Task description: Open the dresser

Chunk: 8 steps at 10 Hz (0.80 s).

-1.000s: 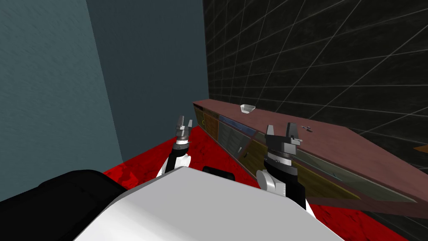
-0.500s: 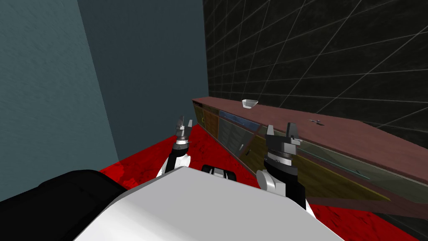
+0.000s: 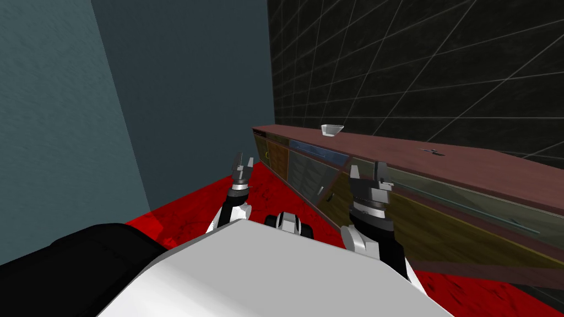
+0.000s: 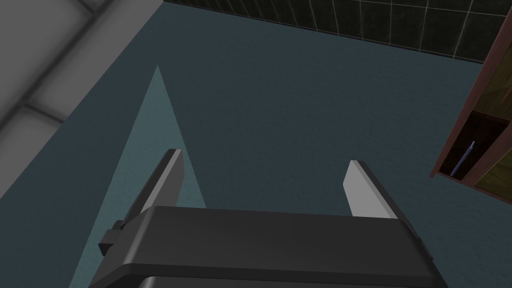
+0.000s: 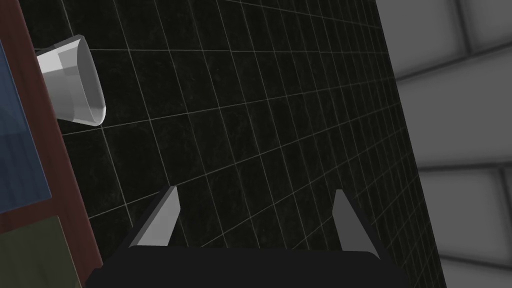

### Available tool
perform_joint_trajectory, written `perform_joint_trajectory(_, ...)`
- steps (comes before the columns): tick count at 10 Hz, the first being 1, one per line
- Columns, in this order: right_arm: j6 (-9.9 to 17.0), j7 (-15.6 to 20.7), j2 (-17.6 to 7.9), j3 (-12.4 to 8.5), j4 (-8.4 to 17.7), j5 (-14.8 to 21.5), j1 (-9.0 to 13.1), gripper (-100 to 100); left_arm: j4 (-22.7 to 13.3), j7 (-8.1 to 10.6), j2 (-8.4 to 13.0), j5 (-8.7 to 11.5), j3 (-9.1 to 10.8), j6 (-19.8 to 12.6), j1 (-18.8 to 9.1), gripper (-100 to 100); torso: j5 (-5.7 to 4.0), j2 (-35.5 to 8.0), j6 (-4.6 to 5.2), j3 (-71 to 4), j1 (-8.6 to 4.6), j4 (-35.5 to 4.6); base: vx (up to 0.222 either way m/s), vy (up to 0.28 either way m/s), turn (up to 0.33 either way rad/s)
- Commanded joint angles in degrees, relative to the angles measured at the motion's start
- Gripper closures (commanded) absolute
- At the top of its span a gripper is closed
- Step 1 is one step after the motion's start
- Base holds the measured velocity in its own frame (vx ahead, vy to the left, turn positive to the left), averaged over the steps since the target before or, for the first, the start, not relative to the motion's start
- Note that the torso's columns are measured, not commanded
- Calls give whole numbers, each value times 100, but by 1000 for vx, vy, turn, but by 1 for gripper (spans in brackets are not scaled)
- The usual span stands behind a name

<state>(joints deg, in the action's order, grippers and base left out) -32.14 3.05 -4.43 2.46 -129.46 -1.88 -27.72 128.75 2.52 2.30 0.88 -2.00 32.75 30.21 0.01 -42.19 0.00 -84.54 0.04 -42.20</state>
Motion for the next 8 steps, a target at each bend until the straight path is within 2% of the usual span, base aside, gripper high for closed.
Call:
perform_joint_trajectory(1,14,197,-317,-97,55,250,-20,-100,0,0,0,0,0,0,0,0,0,-3,0,-5,-1,-5,31,23,-10)
perform_joint_trajectory(8,42,1019,-1211,-553,250,1315,-109,-100,0,0,0,0,0,0,0,0,-1,-7,0,-5,-3,-7,52,45,-14)
